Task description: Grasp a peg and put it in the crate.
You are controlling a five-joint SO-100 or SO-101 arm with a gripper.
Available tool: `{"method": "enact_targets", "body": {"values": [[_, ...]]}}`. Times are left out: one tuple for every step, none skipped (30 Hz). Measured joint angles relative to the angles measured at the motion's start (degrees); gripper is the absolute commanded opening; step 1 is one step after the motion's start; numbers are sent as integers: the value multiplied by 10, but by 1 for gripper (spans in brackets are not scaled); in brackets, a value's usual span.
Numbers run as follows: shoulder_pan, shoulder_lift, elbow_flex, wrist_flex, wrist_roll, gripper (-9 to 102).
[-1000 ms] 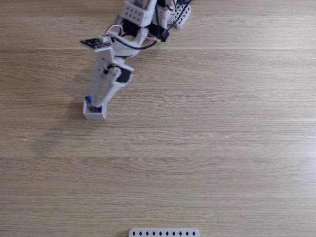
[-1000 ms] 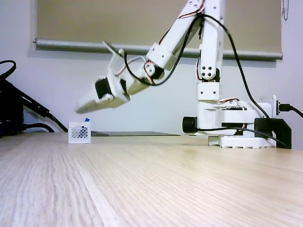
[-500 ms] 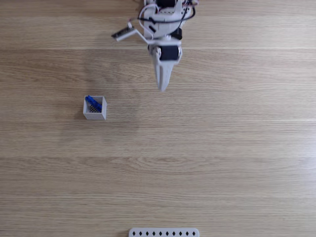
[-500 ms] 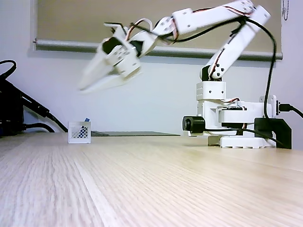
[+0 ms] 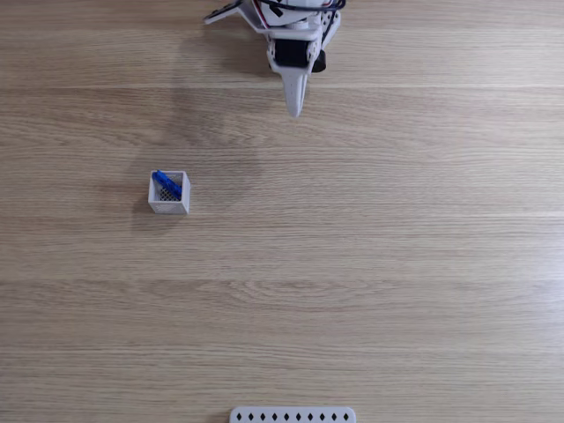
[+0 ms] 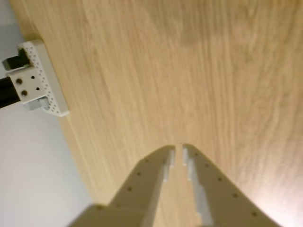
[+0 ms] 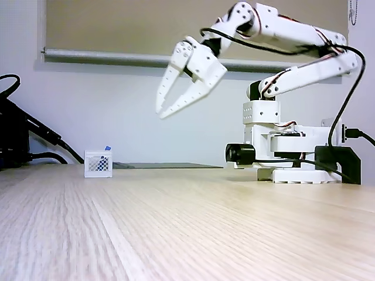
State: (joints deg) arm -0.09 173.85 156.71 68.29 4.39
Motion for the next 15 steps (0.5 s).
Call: {"method": "enact_targets", "body": {"values": [[0, 30, 21, 5, -2, -1], [0, 60, 41, 9, -3, -1], [0, 91, 62, 14, -4, -1], [0, 116, 80, 18, -4, -1], [0, 136, 98, 19, -7, -1], [0, 150, 113, 20, -7, -1], [0, 156, 126, 20, -7, -1], [0, 160, 138, 20, -7, -1], [0, 163, 144, 20, -7, -1], [0, 164, 146, 20, -7, 0], [0, 165, 147, 20, -7, 0], [0, 167, 147, 20, -7, 0], [0, 167, 147, 20, -7, 0], [0, 167, 147, 20, -8, -1], [0, 167, 147, 20, -8, -1]]}}
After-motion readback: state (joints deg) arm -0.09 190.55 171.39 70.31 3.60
